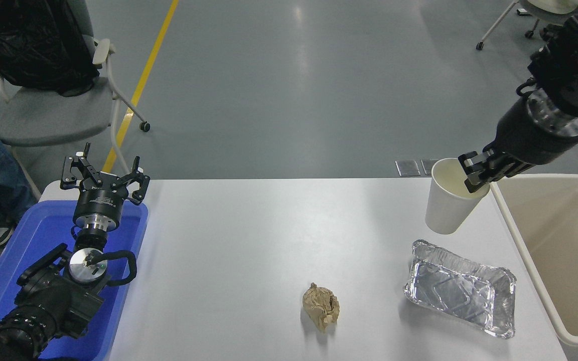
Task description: Pick up paper cup place in dustbin
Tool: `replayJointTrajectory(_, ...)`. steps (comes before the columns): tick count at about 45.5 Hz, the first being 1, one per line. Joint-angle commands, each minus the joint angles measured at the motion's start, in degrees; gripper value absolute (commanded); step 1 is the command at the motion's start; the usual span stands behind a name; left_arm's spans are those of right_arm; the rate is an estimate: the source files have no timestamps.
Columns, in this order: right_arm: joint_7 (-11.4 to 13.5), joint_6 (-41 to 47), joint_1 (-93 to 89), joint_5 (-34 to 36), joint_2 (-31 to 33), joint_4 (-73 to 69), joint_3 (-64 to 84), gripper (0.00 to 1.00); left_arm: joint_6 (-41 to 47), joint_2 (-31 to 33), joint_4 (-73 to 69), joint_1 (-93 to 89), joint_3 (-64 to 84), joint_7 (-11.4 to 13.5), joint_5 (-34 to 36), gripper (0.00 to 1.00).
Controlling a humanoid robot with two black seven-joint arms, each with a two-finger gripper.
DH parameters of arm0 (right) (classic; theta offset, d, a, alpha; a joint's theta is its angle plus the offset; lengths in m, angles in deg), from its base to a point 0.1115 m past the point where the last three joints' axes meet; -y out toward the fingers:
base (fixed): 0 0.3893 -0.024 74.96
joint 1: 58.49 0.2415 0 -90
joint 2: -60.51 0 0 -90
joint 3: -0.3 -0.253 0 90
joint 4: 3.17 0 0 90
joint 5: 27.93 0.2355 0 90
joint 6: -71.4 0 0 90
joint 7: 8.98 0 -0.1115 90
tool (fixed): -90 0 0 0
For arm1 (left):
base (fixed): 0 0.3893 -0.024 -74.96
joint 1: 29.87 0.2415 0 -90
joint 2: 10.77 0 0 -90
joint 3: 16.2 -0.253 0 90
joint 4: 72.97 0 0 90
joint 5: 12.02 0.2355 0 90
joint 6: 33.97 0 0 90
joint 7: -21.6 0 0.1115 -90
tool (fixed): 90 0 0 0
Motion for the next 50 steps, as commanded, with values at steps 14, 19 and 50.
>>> replayJointTrajectory(14, 0.34, 0.5, 0.15, -0.35, 9.16, 19.95, 2.95, 0.0, 0.01, -0.01, 0.01, 0.0, 0.0, 0.0, -0.01, 0.99)
replayJointTrajectory(19, 0.34, -0.64, -2.22, -0.35, 11.7, 24.0, 2.95, 0.0, 0.01, -0.01, 0.01, 0.0, 0.0, 0.0, -0.01, 0.99)
replayJointTrajectory(50, 3.68, -41.68, -50.9, 25.92, 22.52, 49.93, -28.68, 0.0, 0.01, -0.01, 0.01, 0.0, 0.0, 0.0, -0.01, 0.99)
